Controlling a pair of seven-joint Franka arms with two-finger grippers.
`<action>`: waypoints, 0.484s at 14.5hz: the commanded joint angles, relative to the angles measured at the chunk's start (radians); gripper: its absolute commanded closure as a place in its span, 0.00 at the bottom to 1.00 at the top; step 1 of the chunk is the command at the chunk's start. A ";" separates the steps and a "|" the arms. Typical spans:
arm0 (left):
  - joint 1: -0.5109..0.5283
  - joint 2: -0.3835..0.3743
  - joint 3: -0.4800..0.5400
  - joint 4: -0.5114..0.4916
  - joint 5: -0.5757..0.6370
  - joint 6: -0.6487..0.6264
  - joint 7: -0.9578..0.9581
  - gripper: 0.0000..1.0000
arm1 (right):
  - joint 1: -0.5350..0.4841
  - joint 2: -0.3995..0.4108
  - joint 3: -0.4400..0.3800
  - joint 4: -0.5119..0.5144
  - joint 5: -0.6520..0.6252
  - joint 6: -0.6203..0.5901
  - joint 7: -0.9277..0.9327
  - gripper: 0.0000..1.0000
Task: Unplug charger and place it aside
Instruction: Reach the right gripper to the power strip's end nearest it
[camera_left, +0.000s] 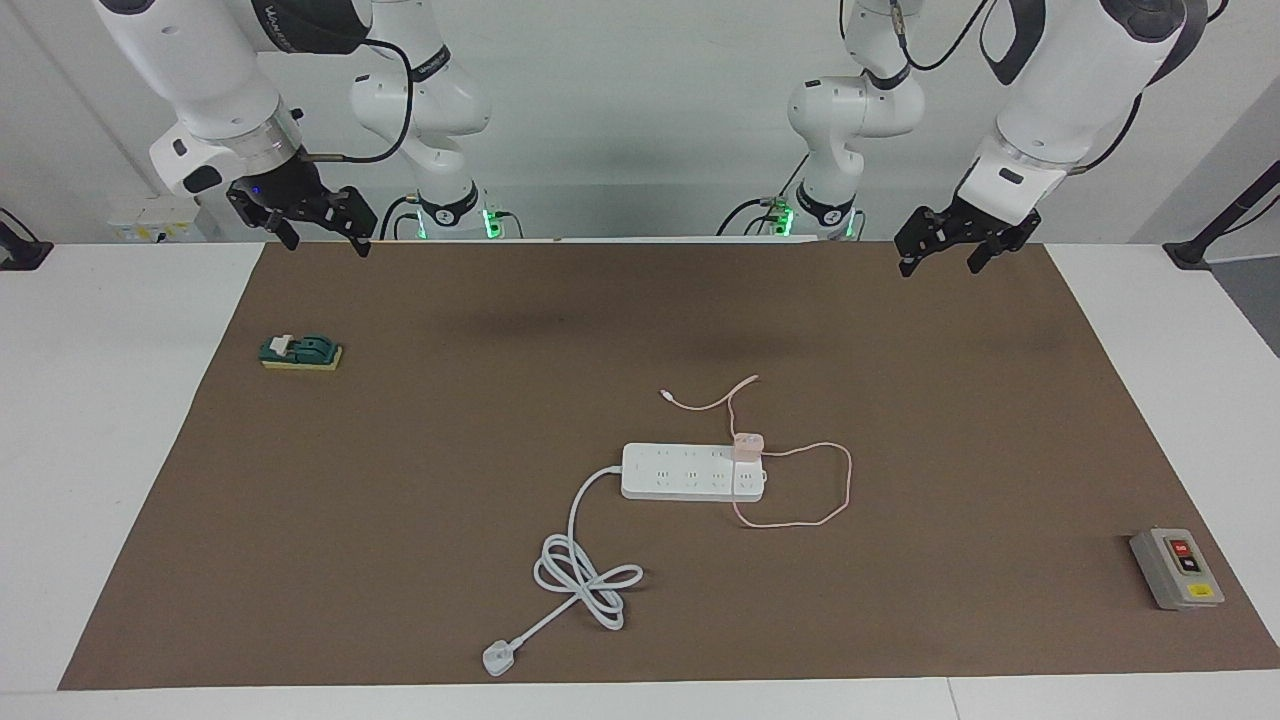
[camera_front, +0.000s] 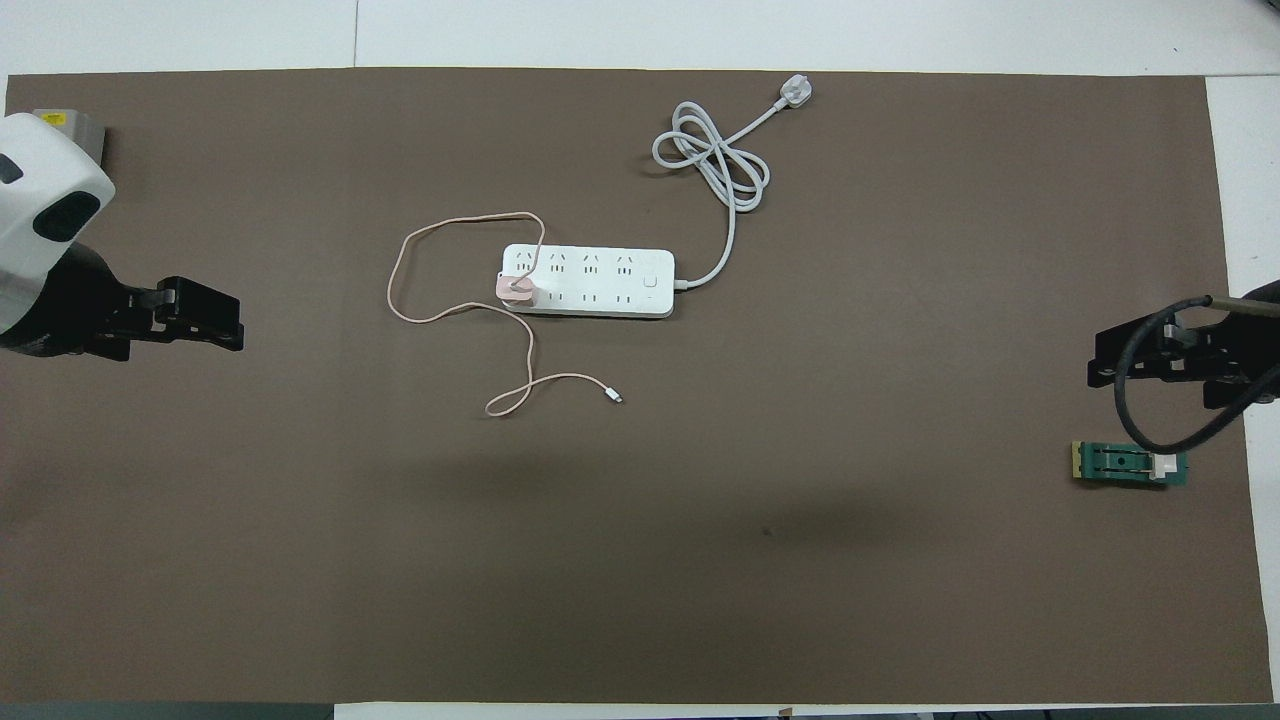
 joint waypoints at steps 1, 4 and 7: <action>-0.001 -0.017 0.006 -0.012 -0.015 -0.011 -0.010 0.00 | 0.010 0.005 0.009 -0.044 0.061 0.051 0.158 0.00; -0.001 -0.017 0.006 -0.012 -0.015 -0.011 -0.008 0.00 | 0.046 0.041 0.013 -0.058 0.126 0.085 0.345 0.00; -0.001 -0.017 0.006 -0.012 -0.015 -0.011 -0.008 0.00 | 0.092 0.104 0.013 -0.056 0.216 0.151 0.556 0.00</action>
